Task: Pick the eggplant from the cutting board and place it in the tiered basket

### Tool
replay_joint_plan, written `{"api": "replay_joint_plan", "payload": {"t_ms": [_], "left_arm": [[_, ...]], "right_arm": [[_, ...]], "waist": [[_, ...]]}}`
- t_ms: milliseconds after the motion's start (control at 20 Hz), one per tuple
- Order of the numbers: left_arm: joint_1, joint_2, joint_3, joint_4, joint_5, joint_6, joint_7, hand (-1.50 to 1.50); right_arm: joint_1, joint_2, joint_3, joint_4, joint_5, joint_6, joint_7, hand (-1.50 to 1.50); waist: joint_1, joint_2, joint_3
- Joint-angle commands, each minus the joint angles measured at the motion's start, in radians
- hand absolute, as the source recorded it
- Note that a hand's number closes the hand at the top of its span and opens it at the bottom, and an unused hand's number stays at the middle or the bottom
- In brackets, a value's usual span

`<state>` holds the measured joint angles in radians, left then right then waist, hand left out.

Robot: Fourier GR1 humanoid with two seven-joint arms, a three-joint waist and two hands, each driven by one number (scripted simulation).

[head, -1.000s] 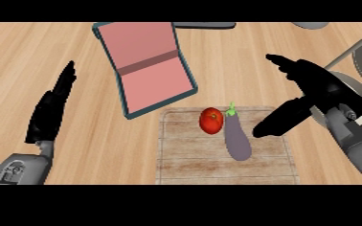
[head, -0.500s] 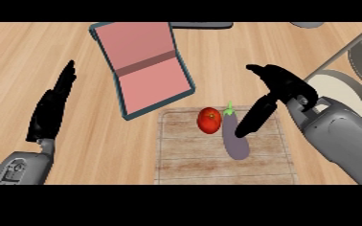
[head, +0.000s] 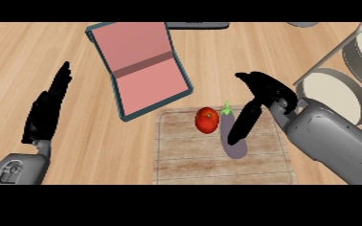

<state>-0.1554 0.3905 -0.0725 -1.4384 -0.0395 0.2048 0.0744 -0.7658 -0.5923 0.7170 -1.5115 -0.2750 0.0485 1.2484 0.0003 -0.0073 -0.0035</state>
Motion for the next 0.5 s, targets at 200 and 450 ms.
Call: {"api": "replay_joint_plan", "payload": {"t_ms": [200, 450], "left_arm": [[0.008, -0.023, 0.005, -0.011, -0.008, 0.014, 0.002, 0.00], [0.014, 0.017, 0.028, -0.050, 0.010, -0.024, 0.032, 0.00]], "right_arm": [[-0.070, 0.002, 0.126, -0.020, 0.013, -0.017, 0.239, -1.50], [-0.118, 0.023, 0.179, 0.002, 0.010, -0.053, 0.239, -1.50]], "waist": [[-0.009, -0.004, 0.000], [-0.003, -0.007, 0.000]]}}
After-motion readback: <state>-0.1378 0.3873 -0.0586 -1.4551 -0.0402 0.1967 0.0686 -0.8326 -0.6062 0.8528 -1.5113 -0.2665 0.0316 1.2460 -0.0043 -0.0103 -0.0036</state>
